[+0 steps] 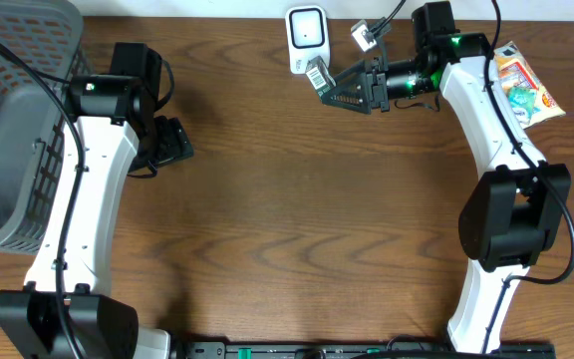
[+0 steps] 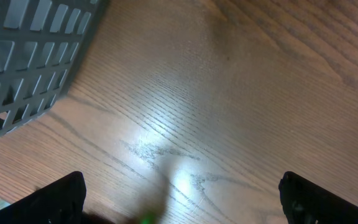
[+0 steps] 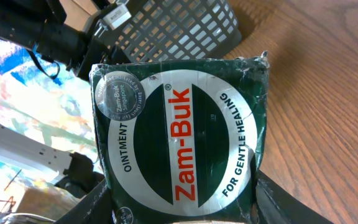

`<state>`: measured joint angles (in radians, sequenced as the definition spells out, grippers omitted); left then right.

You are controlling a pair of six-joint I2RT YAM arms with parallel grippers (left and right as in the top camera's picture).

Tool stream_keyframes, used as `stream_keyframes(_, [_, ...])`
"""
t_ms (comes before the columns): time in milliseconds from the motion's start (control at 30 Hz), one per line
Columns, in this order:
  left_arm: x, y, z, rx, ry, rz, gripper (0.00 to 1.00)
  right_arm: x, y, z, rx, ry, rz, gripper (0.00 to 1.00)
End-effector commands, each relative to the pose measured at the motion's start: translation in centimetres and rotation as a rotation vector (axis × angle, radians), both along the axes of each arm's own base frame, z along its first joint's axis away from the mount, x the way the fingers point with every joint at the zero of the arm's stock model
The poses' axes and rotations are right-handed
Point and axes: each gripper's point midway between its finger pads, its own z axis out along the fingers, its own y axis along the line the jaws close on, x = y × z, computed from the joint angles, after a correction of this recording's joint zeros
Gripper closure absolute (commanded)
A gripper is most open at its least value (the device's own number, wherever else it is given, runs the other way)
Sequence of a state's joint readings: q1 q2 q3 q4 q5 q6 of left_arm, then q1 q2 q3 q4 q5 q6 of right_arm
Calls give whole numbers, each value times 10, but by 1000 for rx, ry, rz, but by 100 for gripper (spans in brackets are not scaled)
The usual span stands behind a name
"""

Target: Scan the item barcode

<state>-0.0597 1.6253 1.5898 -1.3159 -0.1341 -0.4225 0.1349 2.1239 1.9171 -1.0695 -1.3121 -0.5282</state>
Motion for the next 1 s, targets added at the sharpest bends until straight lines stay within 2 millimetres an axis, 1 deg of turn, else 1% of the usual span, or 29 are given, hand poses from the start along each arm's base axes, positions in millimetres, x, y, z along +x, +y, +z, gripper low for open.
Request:
stream_keyframes(0, [-1, 3, -2, 9, 11, 10, 2, -7, 9, 8, 24, -33, 33, 52])
stream_keyframes(133, [-1, 3, -2, 9, 11, 10, 2, -8, 9, 7, 15, -29, 31, 52])
stream_keyframes(200, [-1, 3, -2, 9, 11, 10, 2, -7, 9, 0, -22, -26, 25, 52])
stream_keyframes(267, [-1, 3, -2, 9, 11, 10, 2, -9, 11, -11, -92, -18, 19, 52])
stream_keyframes(367, [-1, 3, -2, 9, 11, 10, 2, -13, 5, -48, -320, 7, -4, 53])
stream_keyframes(500, [-1, 3, -2, 9, 11, 10, 2, -29, -16, -93, -660, 42, -1, 53])
stream_keyframes(633, [-1, 3, -2, 9, 11, 10, 2, -43, -36, -125, -896, 44, 25, 54])
stream_keyframes(733, [-1, 3, -2, 9, 11, 10, 2, -50, -39, -146, -973, 35, 47, 54])
stream_keyframes(833, [-1, 3, -2, 9, 11, 10, 2, -54, -39, -171, -1013, 15, 58, 50])
stream_keyframes(967, [-1, 3, -2, 9, 11, 10, 2, -54, -57, -200, -1123, -21, 43, 48])
